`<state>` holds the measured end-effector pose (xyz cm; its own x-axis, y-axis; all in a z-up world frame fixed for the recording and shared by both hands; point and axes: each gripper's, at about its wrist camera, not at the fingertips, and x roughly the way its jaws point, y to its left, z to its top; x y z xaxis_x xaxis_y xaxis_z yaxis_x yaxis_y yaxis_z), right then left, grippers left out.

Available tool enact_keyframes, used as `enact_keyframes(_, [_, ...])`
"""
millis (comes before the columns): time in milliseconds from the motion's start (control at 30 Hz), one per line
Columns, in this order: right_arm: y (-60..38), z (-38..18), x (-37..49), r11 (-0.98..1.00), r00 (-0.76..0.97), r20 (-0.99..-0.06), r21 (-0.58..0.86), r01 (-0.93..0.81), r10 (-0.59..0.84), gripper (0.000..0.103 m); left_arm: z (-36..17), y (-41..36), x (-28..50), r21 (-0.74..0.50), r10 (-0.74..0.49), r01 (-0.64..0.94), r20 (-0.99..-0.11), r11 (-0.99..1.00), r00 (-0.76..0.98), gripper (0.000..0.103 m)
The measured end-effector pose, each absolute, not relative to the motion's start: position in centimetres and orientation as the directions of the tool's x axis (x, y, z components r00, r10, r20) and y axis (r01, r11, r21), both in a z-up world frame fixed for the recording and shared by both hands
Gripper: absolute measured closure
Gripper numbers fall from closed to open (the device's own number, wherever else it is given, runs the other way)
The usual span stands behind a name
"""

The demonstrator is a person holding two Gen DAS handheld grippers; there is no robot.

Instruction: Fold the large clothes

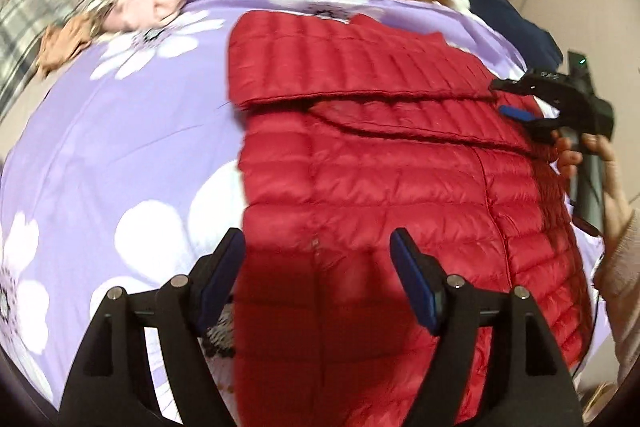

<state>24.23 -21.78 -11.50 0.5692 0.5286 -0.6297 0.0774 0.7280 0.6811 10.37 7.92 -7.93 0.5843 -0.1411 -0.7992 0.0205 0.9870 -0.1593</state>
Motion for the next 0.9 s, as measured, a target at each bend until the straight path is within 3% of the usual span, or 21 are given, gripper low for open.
enact_keyframes(33, [-21.7,-11.6,24.5,0.719,0.574,-0.622,0.691,0.083,0.532,0.079,-7.9,8.3,10.1,-0.165,-0.141,0.012,-0.798,0.986,0.585,0.027])
enact_keyframes(67, [-21.7,-11.6,24.6,0.708,0.581,-0.611,0.701,0.082,0.538,0.087,-7.9,8.6,9.9,-0.173,-0.142,0.004,-0.797,0.985,0.587,0.027])
enact_keyframes(133, [-21.7,-10.7,24.4,0.72,0.61,-0.605,0.689,0.08,0.512,0.095,-7.9,9.0,9.5,-0.174,-0.138,-0.005,-0.797,0.985,0.588,0.027])
enact_keyframes(233, [-22.1,-7.6,23.4,0.752,0.687,-0.553,0.659,0.015,0.472,0.096,-8.2,9.4,9.3,-0.179,-0.138,-0.013,-0.797,0.984,0.588,0.027])
enact_keyframes(367, [-24.0,-3.8,20.3,0.772,0.759,-0.496,0.635,-0.015,0.422,0.096,-8.9,9.3,9.4,-0.206,-0.162,-0.01,-0.799,0.978,0.58,0.027])
enact_keyframes(533, [-24.4,-6.7,20.5,0.892,0.668,-0.689,0.444,0.08,0.283,0.095,-9.5,8.3,10.6,-0.221,-0.198,0.024,-0.812,0.975,0.549,0.027])
enact_keyframes(633, [-25.2,-9.1,21.0,0.895,0.561,-0.775,0.428,0.126,0.292,0.081,-9.1,7.9,12.2,-0.216,-0.2,0.033,-0.819,0.976,0.538,0.027])
enact_keyframes(667, [-25.3,-8.7,20.6,0.895,0.569,-0.768,0.43,0.119,0.293,0.078,-8.6,7.8,12.9,-0.213,-0.198,0.036,-0.813,0.976,0.547,0.027])
enact_keyframes(733, [-25.8,-7.1,19.5,0.91,0.611,-0.749,0.4,0.108,0.256,0.06,-7.7,7.8,13.9,-0.211,-0.191,0.031,-0.804,0.977,0.564,0.027])
enact_keyframes(833, [-26.4,-4.5,17.9,0.941,0.704,-0.693,0.321,0.106,0.157,0.059,-6.5,7.6,16.0,-0.207,-0.188,0.037,-0.781,0.978,0.596,0.027])
enact_keyframes(900, [-26.3,-3.5,17.8,0.949,0.742,-0.65,0.31,0.061,0.164,0.059,-5.9,7.0,17.9,-0.187,-0.178,0.049,-0.772,0.981,0.61,0.029])
